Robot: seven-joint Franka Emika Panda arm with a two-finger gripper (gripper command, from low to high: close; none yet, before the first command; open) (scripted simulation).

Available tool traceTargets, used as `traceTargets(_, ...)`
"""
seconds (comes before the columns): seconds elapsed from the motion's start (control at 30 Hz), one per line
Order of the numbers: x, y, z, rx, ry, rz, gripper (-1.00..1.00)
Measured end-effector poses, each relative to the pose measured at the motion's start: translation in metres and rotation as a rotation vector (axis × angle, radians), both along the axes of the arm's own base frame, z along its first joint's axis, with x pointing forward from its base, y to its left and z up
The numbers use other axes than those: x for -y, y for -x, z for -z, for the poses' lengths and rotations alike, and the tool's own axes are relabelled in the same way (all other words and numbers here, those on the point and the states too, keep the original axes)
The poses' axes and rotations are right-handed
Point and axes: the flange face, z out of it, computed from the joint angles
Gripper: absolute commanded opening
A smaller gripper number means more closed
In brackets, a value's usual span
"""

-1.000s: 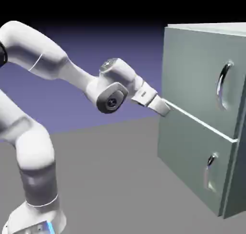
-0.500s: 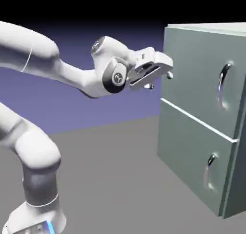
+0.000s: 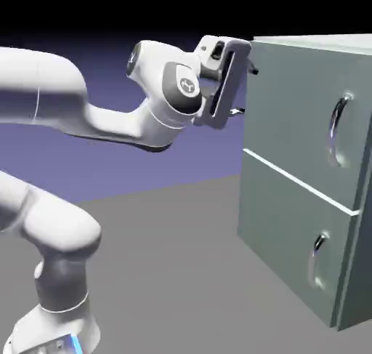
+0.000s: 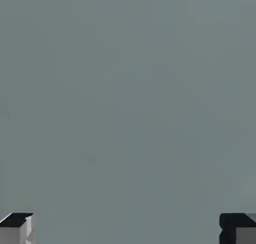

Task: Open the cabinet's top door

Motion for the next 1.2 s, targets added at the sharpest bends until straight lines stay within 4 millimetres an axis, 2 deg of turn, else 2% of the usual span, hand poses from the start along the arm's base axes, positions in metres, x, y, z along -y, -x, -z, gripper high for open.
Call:
traceTargets(0.23,0.031,-0.002,-0.002,0.114,0.320,-0.067,0.00)
traceTargets(0.47,0.066,-0.012,0.011,0.204,0.641,-0.104,0.00)
traceTargets(0.73,0.107,-0.035,0.045,0.269,1.010,-0.129,0.00)
traceTargets(1.03,0.145,-0.072,0.107,0.299,1.433,-0.164,0.00)
traceTargets(1.1,0.146,-0.073,0.109,0.299,1.443,-0.165,0.00)
traceTargets(1.2,0.146,-0.105,0.109,0.300,1.442,-0.165,0.00)
